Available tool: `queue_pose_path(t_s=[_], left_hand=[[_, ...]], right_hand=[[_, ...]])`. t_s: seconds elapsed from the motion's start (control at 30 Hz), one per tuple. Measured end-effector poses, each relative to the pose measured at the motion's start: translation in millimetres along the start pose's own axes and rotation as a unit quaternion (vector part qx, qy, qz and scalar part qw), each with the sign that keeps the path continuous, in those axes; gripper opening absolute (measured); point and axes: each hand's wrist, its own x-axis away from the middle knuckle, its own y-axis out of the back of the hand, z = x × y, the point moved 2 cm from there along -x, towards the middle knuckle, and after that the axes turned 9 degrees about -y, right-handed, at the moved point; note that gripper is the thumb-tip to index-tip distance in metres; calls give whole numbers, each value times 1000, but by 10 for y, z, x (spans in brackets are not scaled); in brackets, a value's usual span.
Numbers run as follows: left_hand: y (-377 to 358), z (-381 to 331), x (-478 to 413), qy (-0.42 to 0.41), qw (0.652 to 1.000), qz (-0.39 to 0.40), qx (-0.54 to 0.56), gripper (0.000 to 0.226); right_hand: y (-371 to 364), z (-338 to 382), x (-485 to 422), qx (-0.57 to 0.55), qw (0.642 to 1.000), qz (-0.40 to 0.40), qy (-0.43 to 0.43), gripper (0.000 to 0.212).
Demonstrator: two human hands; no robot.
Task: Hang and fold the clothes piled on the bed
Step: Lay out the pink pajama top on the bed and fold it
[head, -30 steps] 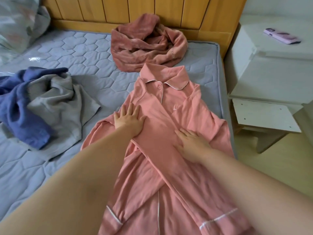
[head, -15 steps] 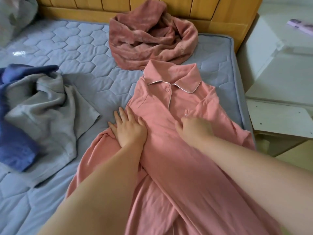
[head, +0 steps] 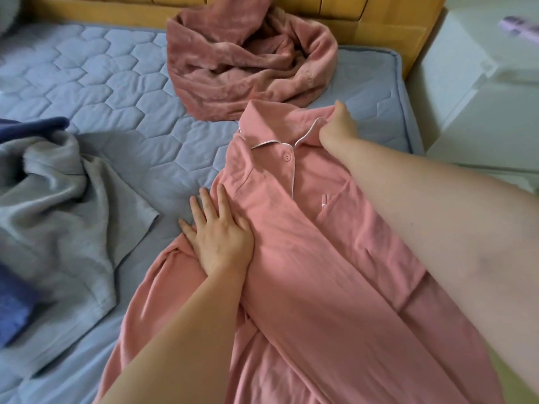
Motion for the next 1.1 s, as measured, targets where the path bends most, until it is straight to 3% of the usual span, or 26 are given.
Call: queue_pose_path(t_s=[0.1, 0.33, 0.5, 0.73, 0.9, 1.03, 1.1], left_hand=[[0, 0, -3, 2, 1000, -3, 3, 67], [11, 0, -1, 1, 1000, -5, 10, 67], [19, 6, 10, -1, 1000, -7, 20, 67], [64, -10, 18, -28, 999, -24, 25, 60], [209, -83, 164, -82, 993, -65, 46, 54], [360, -118, 425, -145, 977, -115, 107, 57], [526, -163, 547, -139, 967, -133, 169, 57]], right_hand=[[34, 79, -132, -66, 996, 7, -55, 45], [85, -55, -194, 49, 998, -30, -34, 45], [206, -25, -7, 98, 985, -126, 60, 23], [446, -124, 579, -6, 953, -221, 209, 15], [692, -412, 1168, -31, 924, -188, 332, 21], [752, -707, 1654, -14, 897, -170, 409, 23], [752, -895, 1877, 23, 871, -158, 465, 20]])
